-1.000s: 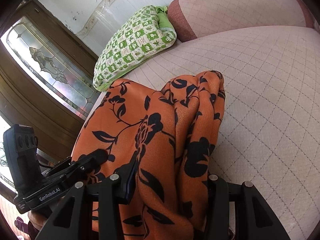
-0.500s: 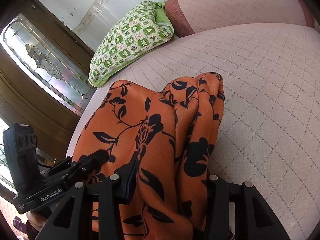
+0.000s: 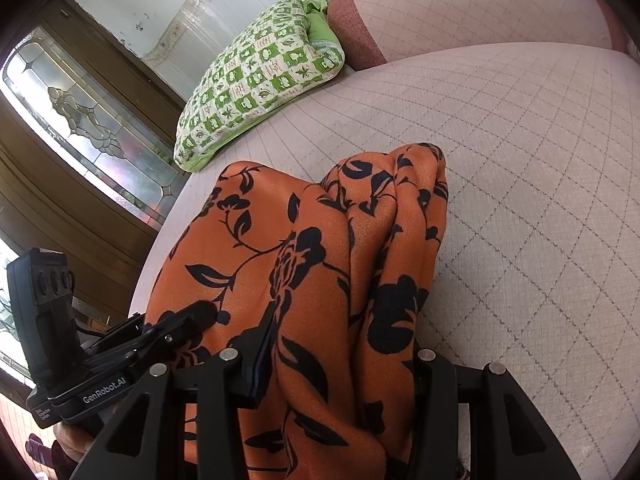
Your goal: Fold small clothes
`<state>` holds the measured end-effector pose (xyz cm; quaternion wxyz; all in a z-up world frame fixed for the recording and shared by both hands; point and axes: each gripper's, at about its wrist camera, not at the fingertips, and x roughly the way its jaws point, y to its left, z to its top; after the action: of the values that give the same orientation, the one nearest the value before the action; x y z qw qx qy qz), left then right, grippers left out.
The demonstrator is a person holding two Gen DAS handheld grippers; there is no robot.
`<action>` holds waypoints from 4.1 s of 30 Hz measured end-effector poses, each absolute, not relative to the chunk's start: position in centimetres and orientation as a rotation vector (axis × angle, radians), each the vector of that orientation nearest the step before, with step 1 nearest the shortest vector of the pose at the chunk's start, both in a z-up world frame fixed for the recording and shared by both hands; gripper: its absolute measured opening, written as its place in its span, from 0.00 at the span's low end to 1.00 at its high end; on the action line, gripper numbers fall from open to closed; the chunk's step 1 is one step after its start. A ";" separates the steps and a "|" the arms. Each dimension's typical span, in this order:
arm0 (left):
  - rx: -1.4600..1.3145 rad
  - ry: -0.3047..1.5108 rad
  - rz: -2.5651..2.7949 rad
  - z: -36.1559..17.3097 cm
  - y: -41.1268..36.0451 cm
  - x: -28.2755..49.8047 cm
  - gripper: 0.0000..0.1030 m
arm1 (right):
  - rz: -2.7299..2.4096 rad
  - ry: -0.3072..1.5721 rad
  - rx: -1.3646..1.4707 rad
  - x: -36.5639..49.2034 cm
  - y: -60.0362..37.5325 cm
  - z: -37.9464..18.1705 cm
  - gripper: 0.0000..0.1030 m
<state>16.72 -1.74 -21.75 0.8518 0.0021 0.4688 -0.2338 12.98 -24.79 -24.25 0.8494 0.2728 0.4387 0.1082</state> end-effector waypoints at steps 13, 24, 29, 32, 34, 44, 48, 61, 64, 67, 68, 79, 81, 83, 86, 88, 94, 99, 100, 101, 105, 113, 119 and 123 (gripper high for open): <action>-0.005 1.010 -0.476 -22.3 -1.8 17.1 0.48 | 0.217 0.947 0.580 13.4 -24.8 -24.6 0.47; -0.010 1.033 -0.461 -23.1 -1.8 17.4 0.50 | 0.211 0.963 0.579 13.8 -24.7 -24.9 0.49; -0.015 1.043 -0.454 -23.4 -1.7 17.7 0.53 | 0.207 0.972 0.580 14.1 -24.6 -25.1 0.50; -0.007 1.041 -0.448 -23.5 -1.9 17.8 0.54 | 0.206 0.978 0.580 14.3 -24.5 -25.2 0.51; -0.001 1.040 -0.444 -23.6 -2.0 17.8 0.55 | 0.205 0.982 0.585 14.3 -24.6 -25.4 0.51; 0.050 1.012 -0.384 -23.8 -2.6 17.5 0.70 | 0.191 0.988 0.583 14.5 -24.6 -26.1 0.56; 0.086 0.967 -0.350 -23.3 -2.9 16.2 0.70 | 0.184 0.981 0.594 13.9 -24.9 -26.0 0.58; 0.158 0.748 -0.209 -19.7 -3.1 10.8 0.70 | 0.083 0.768 0.566 7.0 -28.0 -22.3 0.58; 0.157 0.752 -0.198 -19.9 -3.0 10.4 0.70 | 0.094 0.699 0.552 5.4 -27.9 -21.2 0.58; 0.156 0.750 -0.192 -19.8 -2.9 9.8 0.70 | 0.119 0.669 0.505 4.4 -27.0 -20.3 0.57; 0.157 0.751 -0.190 -19.8 -2.8 9.7 0.70 | 0.128 0.667 0.490 4.1 -26.5 -20.1 0.56; 0.163 0.791 -0.172 -20.8 -2.3 10.0 0.70 | 0.186 0.776 0.375 4.9 -22.6 -21.6 0.49; 0.162 0.802 -0.176 -21.1 -2.2 10.2 0.71 | 0.175 0.834 0.369 5.5 -22.6 -22.6 0.49; 0.171 0.809 -0.172 -21.4 -2.3 10.6 0.76 | 0.168 0.863 0.366 5.9 -22.7 -23.2 0.50; 0.173 0.816 -0.182 -21.6 -2.3 11.1 0.77 | 0.167 0.876 0.357 6.3 -22.6 -23.6 0.50; 0.166 0.819 -0.186 -21.6 -2.2 11.4 0.77 | 0.167 0.880 0.358 6.5 -22.8 -23.6 0.50; 0.101 0.776 -0.200 -20.2 -1.7 12.5 0.77 | 0.190 0.812 0.431 6.6 -24.0 -22.1 0.50; 0.041 0.780 -0.193 -19.5 -1.4 15.5 0.77 | 0.172 0.700 0.482 8.0 -25.5 -20.4 0.50; 0.024 0.794 -0.190 -19.5 -1.4 16.5 0.77 | 0.171 0.700 0.495 8.8 -25.6 -20.4 0.50; 0.008 0.805 -0.192 -19.5 -1.5 17.2 0.77 | 0.171 0.705 0.508 9.6 -25.8 -20.4 0.50; 0.022 0.867 -0.177 -20.7 -2.4 19.2 0.77 | 0.195 0.711 0.586 13.1 -26.2 -20.6 0.50; 0.132 0.963 -0.175 -23.3 -4.4 20.1 0.79 | 0.191 0.967 0.641 18.8 -25.6 -26.2 0.51; 0.128 0.905 -0.149 -22.2 -3.8 18.0 0.80 | 0.181 0.870 0.598 15.5 -25.7 -23.9 0.51; 0.183 0.828 -0.133 -20.9 -3.8 14.9 0.80 | 0.184 0.796 0.567 11.5 -25.6 -22.3 0.51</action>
<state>14.87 -3.80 -20.91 0.9093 0.0887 0.4015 -0.0644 11.53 -25.59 -22.29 0.8788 0.2720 0.3820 0.0882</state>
